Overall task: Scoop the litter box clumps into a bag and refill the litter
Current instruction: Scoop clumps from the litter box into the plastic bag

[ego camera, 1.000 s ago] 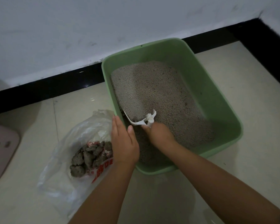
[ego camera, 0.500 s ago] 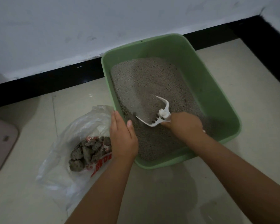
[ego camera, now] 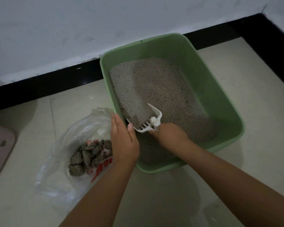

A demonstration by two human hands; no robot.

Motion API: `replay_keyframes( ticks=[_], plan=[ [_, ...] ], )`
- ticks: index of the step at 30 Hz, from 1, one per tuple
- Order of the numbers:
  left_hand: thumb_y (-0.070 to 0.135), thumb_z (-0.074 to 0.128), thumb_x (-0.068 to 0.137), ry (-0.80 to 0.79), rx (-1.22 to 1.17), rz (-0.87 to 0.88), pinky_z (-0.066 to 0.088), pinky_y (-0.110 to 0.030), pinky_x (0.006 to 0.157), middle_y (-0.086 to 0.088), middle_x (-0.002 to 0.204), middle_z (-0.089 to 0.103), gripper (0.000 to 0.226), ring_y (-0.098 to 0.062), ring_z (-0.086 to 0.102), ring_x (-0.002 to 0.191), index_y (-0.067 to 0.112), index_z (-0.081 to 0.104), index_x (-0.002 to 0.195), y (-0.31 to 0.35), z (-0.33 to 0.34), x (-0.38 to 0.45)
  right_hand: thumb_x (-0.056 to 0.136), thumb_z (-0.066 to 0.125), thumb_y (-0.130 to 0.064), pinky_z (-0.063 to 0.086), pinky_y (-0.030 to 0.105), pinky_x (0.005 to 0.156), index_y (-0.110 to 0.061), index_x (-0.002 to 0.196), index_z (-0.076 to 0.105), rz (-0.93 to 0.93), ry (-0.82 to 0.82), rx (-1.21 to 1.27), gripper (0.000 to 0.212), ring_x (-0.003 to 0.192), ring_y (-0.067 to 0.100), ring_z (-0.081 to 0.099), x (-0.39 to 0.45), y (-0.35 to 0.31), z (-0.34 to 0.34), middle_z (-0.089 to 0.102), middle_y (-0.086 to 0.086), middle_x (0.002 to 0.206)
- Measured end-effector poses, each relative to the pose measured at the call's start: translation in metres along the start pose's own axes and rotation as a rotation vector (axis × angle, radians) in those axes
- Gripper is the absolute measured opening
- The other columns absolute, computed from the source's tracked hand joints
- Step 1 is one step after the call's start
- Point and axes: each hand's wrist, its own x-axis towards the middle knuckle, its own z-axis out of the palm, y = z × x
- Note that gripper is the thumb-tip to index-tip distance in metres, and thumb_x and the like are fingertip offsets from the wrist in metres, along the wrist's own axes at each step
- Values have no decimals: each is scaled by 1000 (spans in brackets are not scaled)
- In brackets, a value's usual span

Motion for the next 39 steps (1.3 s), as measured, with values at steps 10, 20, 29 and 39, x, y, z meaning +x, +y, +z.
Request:
replay_keyframes(
  ticks=[10,20,29,39],
  plan=[
    [33,20,93,-3,0,-5,5,-23,114,-13,156,4,64,-22,5,146,1,5,147,-1,1,0,99,27,-43,45,33,78,0,116,57,65,76,130,55,102,32,60,15,-10,17,64,21,110],
    [17,28,99,11,14,-9,7,-25,115,-11,157,4,55,-20,6,145,3,5,147,0,0,1,99,31,-42,44,31,85,-3,119,57,97,94,251,52,108,33,58,17,-13,23,63,21,115],
    [18,28,100,18,9,-10,7,-26,116,-10,157,5,55,-20,5,145,4,5,148,0,1,0,98,32,-43,45,33,85,-1,117,57,104,122,227,52,108,32,58,9,-9,19,63,20,116],
    [16,29,99,24,22,1,6,-24,115,-12,156,7,55,-21,7,145,2,6,147,0,1,0,97,34,-45,45,32,84,-2,117,57,141,168,370,52,107,33,58,36,-22,15,62,20,116]
  ],
)
